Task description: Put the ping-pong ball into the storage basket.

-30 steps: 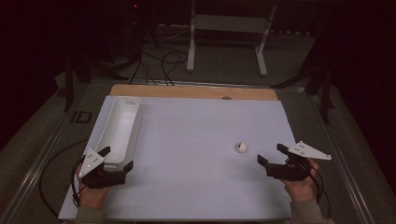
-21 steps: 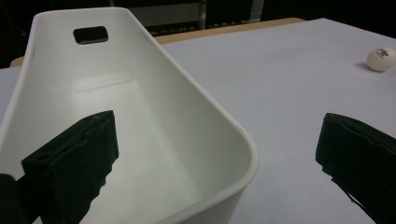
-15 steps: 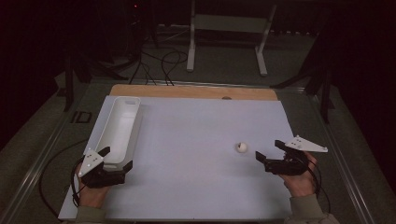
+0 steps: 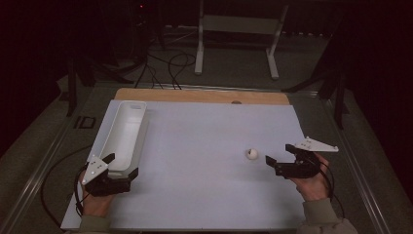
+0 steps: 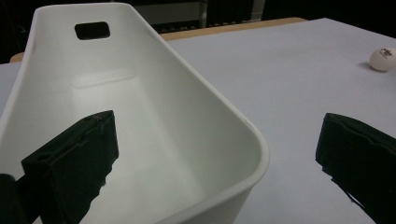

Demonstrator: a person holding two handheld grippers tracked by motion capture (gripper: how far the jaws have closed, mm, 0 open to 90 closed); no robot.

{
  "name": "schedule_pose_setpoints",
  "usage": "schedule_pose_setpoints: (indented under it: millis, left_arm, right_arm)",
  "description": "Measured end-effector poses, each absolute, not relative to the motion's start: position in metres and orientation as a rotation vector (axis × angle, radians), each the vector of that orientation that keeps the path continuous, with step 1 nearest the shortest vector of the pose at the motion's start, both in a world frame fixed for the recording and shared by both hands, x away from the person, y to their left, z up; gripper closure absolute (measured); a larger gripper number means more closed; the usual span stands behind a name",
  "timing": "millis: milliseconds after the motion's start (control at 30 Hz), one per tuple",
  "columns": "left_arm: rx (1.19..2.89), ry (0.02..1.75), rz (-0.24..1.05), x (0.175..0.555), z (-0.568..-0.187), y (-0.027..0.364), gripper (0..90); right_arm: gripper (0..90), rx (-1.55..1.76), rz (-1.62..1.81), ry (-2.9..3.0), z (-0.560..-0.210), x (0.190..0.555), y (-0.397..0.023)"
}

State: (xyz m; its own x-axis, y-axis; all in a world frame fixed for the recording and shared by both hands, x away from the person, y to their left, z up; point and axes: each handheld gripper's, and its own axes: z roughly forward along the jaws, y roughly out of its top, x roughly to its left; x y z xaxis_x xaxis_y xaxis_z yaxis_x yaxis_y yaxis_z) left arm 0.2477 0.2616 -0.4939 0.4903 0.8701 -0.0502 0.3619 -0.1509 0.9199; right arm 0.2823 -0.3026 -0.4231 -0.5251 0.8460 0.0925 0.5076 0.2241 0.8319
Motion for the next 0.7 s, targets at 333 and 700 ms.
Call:
schedule_pose_setpoints:
  millis: [333, 700]
  left_arm:
    - [1.734, 1.045, 0.638, 0.248, -0.494, 0.261, 0.0]
    - [1.738, 1.046, 0.645, 0.248, -0.495, 0.260, 0.0]
  right_arm:
    - [7.4, 1.261, 1.164, 2.144, -0.419, 0.291, -0.301]
    - [7.4, 1.261, 1.126, 2.173, -0.417, 0.300, -0.298]
